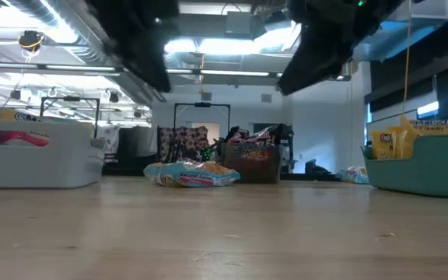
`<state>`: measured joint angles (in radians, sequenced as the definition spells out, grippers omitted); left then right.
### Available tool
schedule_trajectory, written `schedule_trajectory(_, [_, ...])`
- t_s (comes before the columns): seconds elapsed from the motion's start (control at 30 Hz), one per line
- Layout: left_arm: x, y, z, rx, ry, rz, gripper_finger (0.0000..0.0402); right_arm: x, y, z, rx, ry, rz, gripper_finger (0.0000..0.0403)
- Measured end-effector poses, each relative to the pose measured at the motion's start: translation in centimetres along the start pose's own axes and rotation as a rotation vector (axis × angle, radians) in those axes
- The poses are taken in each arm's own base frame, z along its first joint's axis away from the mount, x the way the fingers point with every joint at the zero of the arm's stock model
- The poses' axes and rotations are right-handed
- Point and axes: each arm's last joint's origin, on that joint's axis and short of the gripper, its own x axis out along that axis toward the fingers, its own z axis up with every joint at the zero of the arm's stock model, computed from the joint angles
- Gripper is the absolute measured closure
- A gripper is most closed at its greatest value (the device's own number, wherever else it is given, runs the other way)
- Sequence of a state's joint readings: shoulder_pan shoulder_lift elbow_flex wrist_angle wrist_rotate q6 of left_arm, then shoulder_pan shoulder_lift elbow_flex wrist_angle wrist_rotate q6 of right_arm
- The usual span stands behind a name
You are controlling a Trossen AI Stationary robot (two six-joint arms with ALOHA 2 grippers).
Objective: Sort Maruchan noodles
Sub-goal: Put the blue noodle pack into the gray bin
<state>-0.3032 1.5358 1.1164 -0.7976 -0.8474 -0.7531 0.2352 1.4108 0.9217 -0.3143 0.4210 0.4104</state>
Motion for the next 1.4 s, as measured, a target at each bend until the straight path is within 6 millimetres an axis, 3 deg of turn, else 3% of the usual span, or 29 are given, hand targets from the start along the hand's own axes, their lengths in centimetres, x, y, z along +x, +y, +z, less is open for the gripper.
schedule_trajectory(0.1, [3.1, -0.2, 0.5, -0.015, 0.026, -0.009, 0.0296, 1.4, 0.5, -0.4, -0.04, 0.006, -0.004, 0.0235])
schedule_trajectory(0.37, [11.1, 1.5, 0.6, -0.036, 0.216, 0.025, 0.0296, 5.3, 1.6, -2.0, -0.112, 0.048, -0.054, 0.0235])
schedule_trajectory(0.53, [14.1, 0.5, -0.3, -0.009, 0.282, -0.061, 0.0296, 6.0, 1.7, -2.5, -0.129, 0.062, -0.079, 0.0235])
schedule_trajectory(0.67, [14.9, -1.0, -0.5, 0.01, 0.262, -0.123, 0.0296, 5.9, 1.6, -2.6, -0.148, 0.074, -0.08, 0.0235])
schedule_trajectory(0.9, [11.3, -5.0, -1.6, 0.191, 0.186, -0.312, 0.0296, 4.9, 1.4, -2.6, -0.161, 0.129, -0.03, 0.0235])
schedule_trajectory(1.1, [7.4, -8.1, -3.5, 0.523, 0.128, -0.489, 0.0296, 4.2, 1.7, -2.1, -0.13, 0.149, 0.125, 0.0235])
schedule_trajectory(1.23, [3.2, -7.7, -3.8, 0.656, 0.09, -0.487, 0.0296, 4.2, 2.1, -1.8, -0.109, 0.131, 0.209, 0.0235])
schedule_trajectory(1.4, [-3.3, -6.2, -2.0, 0.497, -0.068, -0.572, 0.0296, 4.2, 2.5, -0.7, -0.077, 0.03, 0.266, 0.0217])
